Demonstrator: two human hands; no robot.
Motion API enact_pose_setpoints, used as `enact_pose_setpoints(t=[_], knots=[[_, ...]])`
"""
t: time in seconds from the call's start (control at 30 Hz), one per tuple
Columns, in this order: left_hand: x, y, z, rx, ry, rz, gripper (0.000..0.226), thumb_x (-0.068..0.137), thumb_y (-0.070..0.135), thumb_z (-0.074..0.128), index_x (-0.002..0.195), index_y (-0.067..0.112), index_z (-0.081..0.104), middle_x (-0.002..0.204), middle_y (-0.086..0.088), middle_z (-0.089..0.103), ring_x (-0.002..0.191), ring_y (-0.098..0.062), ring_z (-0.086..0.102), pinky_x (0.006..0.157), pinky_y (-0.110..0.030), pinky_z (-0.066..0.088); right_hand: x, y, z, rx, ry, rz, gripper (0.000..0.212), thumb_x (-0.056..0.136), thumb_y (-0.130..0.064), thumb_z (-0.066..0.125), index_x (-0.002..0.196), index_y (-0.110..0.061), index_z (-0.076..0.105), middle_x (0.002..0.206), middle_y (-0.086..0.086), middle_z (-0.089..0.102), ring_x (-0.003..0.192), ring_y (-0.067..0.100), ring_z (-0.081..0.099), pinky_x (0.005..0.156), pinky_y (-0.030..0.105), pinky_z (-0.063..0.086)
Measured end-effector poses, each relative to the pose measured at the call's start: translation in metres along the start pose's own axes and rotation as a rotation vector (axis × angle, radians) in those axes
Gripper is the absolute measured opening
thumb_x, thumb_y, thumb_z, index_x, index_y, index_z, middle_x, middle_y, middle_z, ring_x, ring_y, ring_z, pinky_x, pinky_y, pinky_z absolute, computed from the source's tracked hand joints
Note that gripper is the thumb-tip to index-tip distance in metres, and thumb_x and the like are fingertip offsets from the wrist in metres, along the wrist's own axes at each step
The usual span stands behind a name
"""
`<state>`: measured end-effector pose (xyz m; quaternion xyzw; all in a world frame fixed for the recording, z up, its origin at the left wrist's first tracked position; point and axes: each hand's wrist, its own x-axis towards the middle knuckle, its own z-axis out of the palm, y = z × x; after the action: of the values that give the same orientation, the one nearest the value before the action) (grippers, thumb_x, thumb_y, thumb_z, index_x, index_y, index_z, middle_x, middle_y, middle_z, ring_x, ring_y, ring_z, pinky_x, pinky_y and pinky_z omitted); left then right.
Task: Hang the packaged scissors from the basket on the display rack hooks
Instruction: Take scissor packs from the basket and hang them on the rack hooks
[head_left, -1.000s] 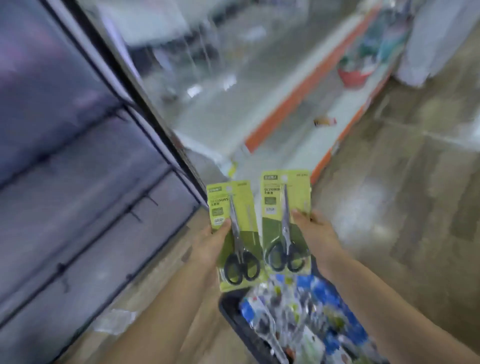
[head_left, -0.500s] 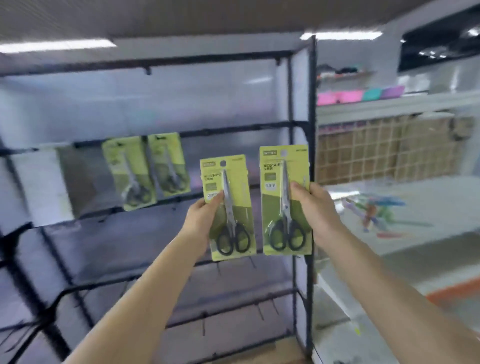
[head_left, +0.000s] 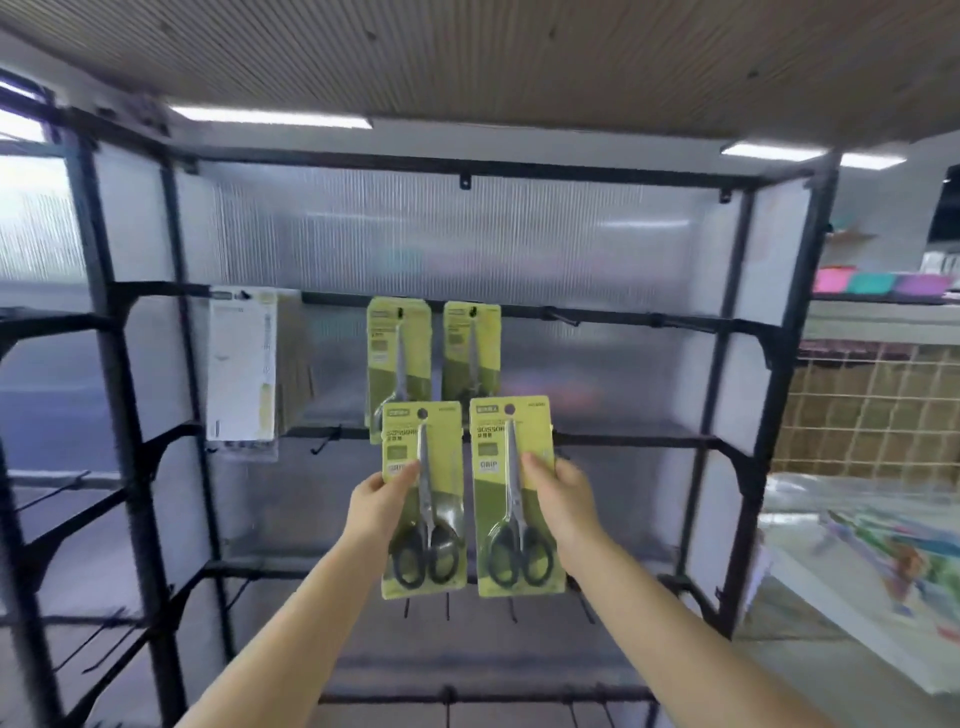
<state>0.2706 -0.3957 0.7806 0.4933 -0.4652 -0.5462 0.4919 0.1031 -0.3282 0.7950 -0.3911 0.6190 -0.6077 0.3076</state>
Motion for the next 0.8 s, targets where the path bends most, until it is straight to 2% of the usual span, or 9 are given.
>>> enact_pose_setpoints(t=[0.07,0.13,0.2,0.23,0.3,0.37,0.5,0.6,0.8], knots=[[0.020,0.005,-0.001,0.002,-0.011,0.019,0.035,0.088,0.040,0.061,0.105,0.009,0.059,0.099,-0.005,0.061,0.098,-0.027,0.055,0.094,-0.037,0.041,0.017,-0.008,0.011,-0.009,-0.005,-0.009,0.036,0.094,-0.036,0.051,0.113,-0.006,0.060,0.112,0.010,0.063,0.108,0.024,0.057,0.086,0.035,0.045],[0.036,0.014,0.000,-0.010,-0.011,0.044,0.039,0.089,0.039,0.059,0.116,0.010,0.054,0.108,-0.003,0.054,0.102,-0.024,0.047,0.091,-0.035,0.034,0.035,-0.018,0.021,-0.009,-0.010,-0.053,0.030,0.095,-0.035,0.050,0.105,-0.009,0.060,0.103,0.005,0.063,0.096,0.019,0.058,0.077,0.031,0.043],[0.052,0.023,-0.001,-0.018,-0.012,0.053,0.051,0.088,0.041,0.060,0.126,0.008,0.050,0.121,-0.005,0.053,0.112,-0.027,0.049,0.100,-0.038,0.036,0.052,-0.032,0.029,-0.003,0.010,-0.106,0.029,0.095,-0.034,0.050,0.092,-0.007,0.057,0.088,0.008,0.059,0.082,0.019,0.052,0.066,0.028,0.038],[0.061,0.027,-0.001,-0.018,-0.012,0.060,0.056,0.087,0.043,0.061,0.129,0.008,0.049,0.126,-0.007,0.054,0.116,-0.030,0.050,0.105,-0.041,0.037,0.060,-0.039,0.032,0.002,0.029,-0.128,0.033,0.094,-0.034,0.051,0.093,-0.002,0.057,0.090,0.014,0.060,0.083,0.022,0.053,0.066,0.029,0.037],[0.075,0.033,-0.002,-0.024,-0.014,0.066,0.061,0.084,0.046,0.063,0.131,0.010,0.050,0.128,-0.012,0.055,0.118,-0.033,0.051,0.106,-0.048,0.039,0.076,-0.051,0.039,0.011,0.061,-0.153,0.043,0.094,-0.035,0.052,0.106,0.005,0.057,0.109,0.023,0.061,0.097,0.032,0.060,0.070,0.031,0.038],[0.084,0.038,-0.002,-0.020,-0.019,0.071,0.064,0.081,0.049,0.065,0.130,0.011,0.050,0.128,-0.015,0.055,0.119,-0.036,0.052,0.104,-0.052,0.040,0.088,-0.062,0.046,0.006,0.083,-0.168,0.045,0.093,-0.036,0.052,0.112,0.005,0.055,0.117,0.023,0.058,0.110,0.034,0.055,0.077,0.035,0.045],[0.101,0.043,-0.004,-0.011,-0.038,0.092,0.060,0.079,0.049,0.067,0.125,0.011,0.055,0.123,-0.013,0.060,0.116,-0.034,0.055,0.103,-0.052,0.041,0.106,-0.073,0.056,0.001,0.102,-0.173,0.045,0.093,-0.035,0.052,0.113,0.005,0.056,0.117,0.022,0.059,0.109,0.032,0.055,0.082,0.037,0.047],[0.107,0.046,-0.005,-0.013,-0.046,0.096,0.054,0.080,0.048,0.067,0.120,0.012,0.058,0.120,-0.013,0.062,0.115,-0.035,0.055,0.103,-0.053,0.040,0.115,-0.075,0.060,0.002,0.119,-0.160,0.044,0.093,-0.034,0.052,0.114,0.005,0.057,0.117,0.021,0.060,0.109,0.030,0.055,0.093,0.043,0.045],[0.117,0.043,-0.003,0.000,-0.055,0.099,0.044,0.085,0.042,0.063,0.117,0.012,0.059,0.114,-0.009,0.063,0.109,-0.031,0.057,0.102,-0.050,0.042,0.133,-0.066,0.066,-0.030,0.131,-0.149,0.041,0.094,-0.034,0.051,0.112,0.002,0.057,0.113,0.019,0.060,0.106,0.028,0.056,0.088,0.040,0.046]])
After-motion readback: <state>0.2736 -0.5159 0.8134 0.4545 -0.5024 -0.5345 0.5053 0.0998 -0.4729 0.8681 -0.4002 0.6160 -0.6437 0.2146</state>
